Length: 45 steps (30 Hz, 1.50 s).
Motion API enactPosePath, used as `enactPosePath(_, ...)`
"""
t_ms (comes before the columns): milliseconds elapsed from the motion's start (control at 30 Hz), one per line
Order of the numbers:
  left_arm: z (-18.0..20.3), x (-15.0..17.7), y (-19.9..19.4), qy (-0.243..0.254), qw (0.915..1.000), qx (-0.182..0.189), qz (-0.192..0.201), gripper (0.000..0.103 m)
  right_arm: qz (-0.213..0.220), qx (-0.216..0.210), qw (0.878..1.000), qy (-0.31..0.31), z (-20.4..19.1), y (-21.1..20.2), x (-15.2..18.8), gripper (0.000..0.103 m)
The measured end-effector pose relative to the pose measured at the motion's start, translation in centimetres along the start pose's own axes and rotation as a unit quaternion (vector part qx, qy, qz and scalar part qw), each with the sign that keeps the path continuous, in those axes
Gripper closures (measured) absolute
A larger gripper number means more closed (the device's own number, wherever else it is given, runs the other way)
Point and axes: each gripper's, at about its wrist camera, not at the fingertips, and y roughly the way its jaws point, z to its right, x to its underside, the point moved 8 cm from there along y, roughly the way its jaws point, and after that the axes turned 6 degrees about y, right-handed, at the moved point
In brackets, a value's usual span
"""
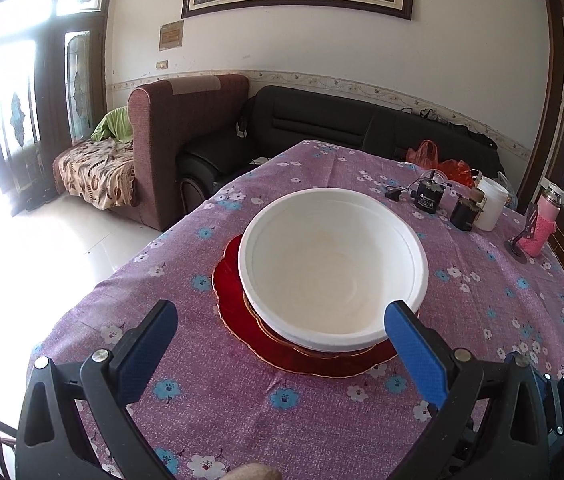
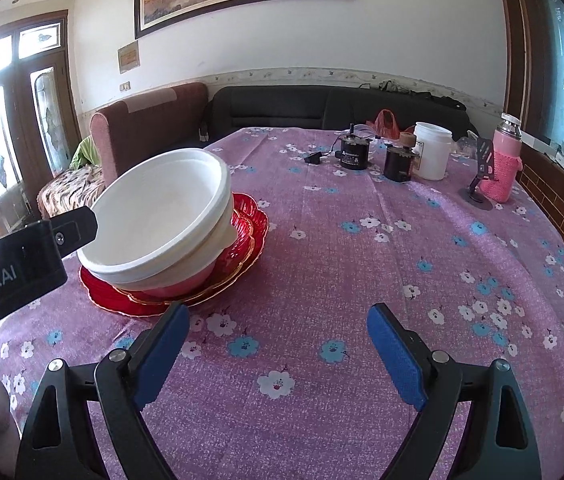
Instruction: Organize plates and bowls
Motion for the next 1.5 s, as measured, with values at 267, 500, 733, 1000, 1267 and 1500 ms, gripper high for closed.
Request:
enactPosePath(267,0.4,0.3,1.8,0.007,0.9994,0.015,-0.029,0.0,-0.021,0.001,1.0,0.004,0.2,2.1,-0.1,0.01)
enactPosePath(500,0.8,0.8,3.1,0.007,0.9983,0.029,-0.051,0.0,-0.046,-0.008,0.999,0.025,0.6,3.6,0.2,0.01)
enactPosePath(733,1.1,0.9,3.4,0.002,0.9975,0.04,-0.059,0.0,-0.048,-0.014,0.999,0.018,0.2,3.8,0.1,0.01)
enactPosePath(1000,1.4,1.4,4.1,-0.006,0.9951,0.055,-0.082,0.0,-0.049,-0.022,0.998,0.014,-0.2,3.7,0.1,0.01)
enactPosePath(1267,1.4,1.2,3.8,-0.009,0.9954,0.052,-0.08,0.0,-0.049,-0.031,0.998,0.013,-0.2,3.7,0.1,0.01)
enactPosePath(1500,1.3,1.2,3.8,-0.012,0.9953,0.051,-0.082,0.0,-0.049,-0.036,0.998,0.015,-0.3,3.7,0.3,0.01)
